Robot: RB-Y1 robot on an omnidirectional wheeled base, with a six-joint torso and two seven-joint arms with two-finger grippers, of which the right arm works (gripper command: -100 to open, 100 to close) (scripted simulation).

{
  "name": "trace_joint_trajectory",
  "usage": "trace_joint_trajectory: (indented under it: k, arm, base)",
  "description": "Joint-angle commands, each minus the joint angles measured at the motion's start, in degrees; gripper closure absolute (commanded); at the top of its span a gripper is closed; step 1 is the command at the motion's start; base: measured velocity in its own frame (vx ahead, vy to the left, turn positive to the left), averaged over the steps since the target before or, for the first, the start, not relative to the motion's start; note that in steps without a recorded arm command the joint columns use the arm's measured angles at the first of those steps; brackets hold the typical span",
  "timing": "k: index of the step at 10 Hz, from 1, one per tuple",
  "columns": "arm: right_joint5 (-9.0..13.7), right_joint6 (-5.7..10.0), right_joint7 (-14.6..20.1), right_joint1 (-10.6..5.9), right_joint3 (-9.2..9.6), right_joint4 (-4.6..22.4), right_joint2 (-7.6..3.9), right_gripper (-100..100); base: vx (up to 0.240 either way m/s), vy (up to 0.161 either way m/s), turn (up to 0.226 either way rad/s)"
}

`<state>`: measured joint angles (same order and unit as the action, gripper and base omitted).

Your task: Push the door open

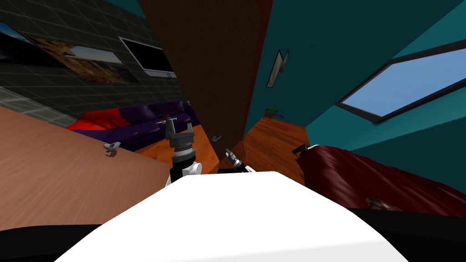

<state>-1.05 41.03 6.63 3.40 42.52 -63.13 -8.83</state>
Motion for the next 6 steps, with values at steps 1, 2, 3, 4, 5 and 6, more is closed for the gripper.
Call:
trace_joint_trajectory:
  k: [1,2,3,4,5,6]
  arm:
    - [0.0,0.50,0.0,-0.66,0.79,1.9,0.24,-100]
    - [-0.1,0.77,0.1,-1.23,1.58,3.4,0.15,-100]
    - [-0.1,1.04,0.2,-1.79,2.37,4.8,0.07,-100]
    - [-0.1,1.15,0.2,-2.03,2.70,5.4,0.04,-100]
    - [-0.1,1.25,0.2,-2.23,2.97,5.9,0.02,-100]
    - [-0.1,1.34,0.3,-2.43,3.25,6.5,-0.01,-100]
  base:
    - [0.119,0.032,-0.031]
    - [0.132,0.031,-0.041]
    - [0.152,0.046,-0.069]
    - [0.147,0.039,-0.041]
    - [0.120,0.027,-0.013]
    - [0.085,0.023,-0.016]
